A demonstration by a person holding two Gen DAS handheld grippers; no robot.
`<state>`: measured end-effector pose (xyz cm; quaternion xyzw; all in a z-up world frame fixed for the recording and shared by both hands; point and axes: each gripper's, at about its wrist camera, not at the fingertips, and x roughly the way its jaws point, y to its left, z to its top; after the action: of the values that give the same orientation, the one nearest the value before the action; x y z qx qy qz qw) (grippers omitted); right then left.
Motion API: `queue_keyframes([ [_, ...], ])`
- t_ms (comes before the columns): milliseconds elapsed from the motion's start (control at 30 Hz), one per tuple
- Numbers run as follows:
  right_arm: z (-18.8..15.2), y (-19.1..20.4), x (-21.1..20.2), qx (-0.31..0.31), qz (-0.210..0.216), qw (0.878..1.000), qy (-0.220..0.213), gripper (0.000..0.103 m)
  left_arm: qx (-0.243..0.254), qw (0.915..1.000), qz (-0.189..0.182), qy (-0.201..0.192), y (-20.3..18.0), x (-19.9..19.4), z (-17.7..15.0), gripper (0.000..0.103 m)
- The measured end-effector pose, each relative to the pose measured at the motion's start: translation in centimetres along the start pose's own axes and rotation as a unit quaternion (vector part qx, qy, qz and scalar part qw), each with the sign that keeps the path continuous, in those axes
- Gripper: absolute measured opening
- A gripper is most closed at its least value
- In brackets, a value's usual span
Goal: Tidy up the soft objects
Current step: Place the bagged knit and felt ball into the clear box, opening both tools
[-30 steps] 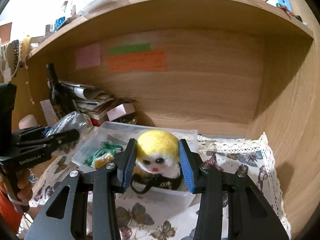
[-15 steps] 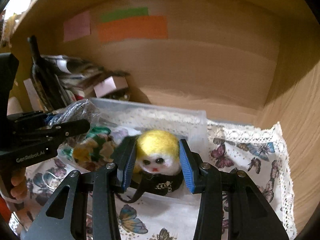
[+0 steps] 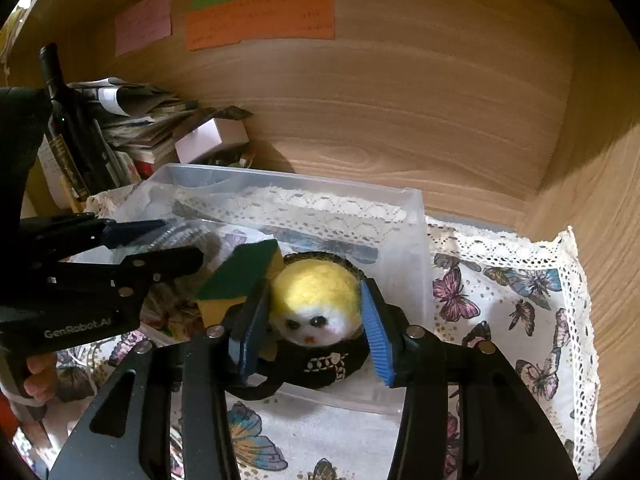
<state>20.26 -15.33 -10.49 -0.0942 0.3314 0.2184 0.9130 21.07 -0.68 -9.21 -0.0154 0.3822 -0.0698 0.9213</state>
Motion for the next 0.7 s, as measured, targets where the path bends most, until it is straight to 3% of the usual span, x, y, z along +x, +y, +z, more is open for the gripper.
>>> queue_keyframes([
  [267, 0.4, 0.0, -1.8, 0.0, 0.001, 1.0, -0.021, 0.046, 0.009, 0.9993, 0.007, -0.037, -0.4, -2.8, 0.1, 0.067],
  [400, 0.5, 0.4, -4.0, -0.004, 0.004, 0.999, -0.049, 0.064, 0.017, 0.9978, 0.01, -0.063, -0.8, -5.2, 0.1, 0.079],
  [567, 0.3, 1.0, -6.4, -0.009, 0.013, 0.997, -0.073, 0.071, 0.024, 0.9946, 0.025, -0.098, -1.1, -8.3, -0.4, 0.097],
  [700, -0.4, 1.5, -8.0, -0.013, 0.02, 0.996, -0.085, 0.074, 0.026, 0.9926, 0.031, -0.115, -1.1, -10.1, -1.3, 0.1],
])
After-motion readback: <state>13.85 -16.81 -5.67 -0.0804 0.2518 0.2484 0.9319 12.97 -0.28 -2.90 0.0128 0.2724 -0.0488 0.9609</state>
